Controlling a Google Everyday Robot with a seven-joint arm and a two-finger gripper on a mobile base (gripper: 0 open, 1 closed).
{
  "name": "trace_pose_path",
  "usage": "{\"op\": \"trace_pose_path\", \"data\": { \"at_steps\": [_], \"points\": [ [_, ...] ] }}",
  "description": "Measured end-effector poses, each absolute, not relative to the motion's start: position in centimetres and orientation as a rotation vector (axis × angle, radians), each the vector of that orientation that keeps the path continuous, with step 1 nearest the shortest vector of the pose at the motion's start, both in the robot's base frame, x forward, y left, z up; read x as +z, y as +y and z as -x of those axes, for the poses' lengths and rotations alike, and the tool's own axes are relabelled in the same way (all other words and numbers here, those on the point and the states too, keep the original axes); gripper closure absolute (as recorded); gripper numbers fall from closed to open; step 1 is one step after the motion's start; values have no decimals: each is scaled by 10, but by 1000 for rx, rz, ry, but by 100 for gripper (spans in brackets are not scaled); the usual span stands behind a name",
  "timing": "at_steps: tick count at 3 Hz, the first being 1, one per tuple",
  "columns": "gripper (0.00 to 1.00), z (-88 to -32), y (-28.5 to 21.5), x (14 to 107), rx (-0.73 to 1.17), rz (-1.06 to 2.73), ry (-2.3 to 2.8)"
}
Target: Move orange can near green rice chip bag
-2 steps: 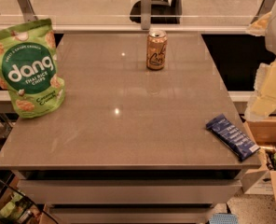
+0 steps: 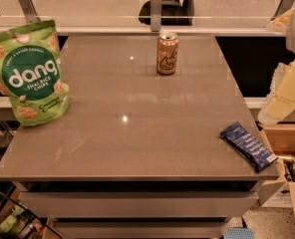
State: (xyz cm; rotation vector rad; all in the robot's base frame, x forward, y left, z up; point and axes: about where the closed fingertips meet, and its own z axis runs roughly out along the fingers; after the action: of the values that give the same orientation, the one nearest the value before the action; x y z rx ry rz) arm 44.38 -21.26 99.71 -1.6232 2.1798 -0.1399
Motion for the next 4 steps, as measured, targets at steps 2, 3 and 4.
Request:
{"op": "trace_pose_path", "data": {
  "at_steps": [2,3,4],
  "points": [
    [0,-473,-209,997,-66,1369,2105],
    [0,-494,-205,996,-40,1264,2036],
    [0,-518,-203,997,3,1177,1955]
  ]
}}
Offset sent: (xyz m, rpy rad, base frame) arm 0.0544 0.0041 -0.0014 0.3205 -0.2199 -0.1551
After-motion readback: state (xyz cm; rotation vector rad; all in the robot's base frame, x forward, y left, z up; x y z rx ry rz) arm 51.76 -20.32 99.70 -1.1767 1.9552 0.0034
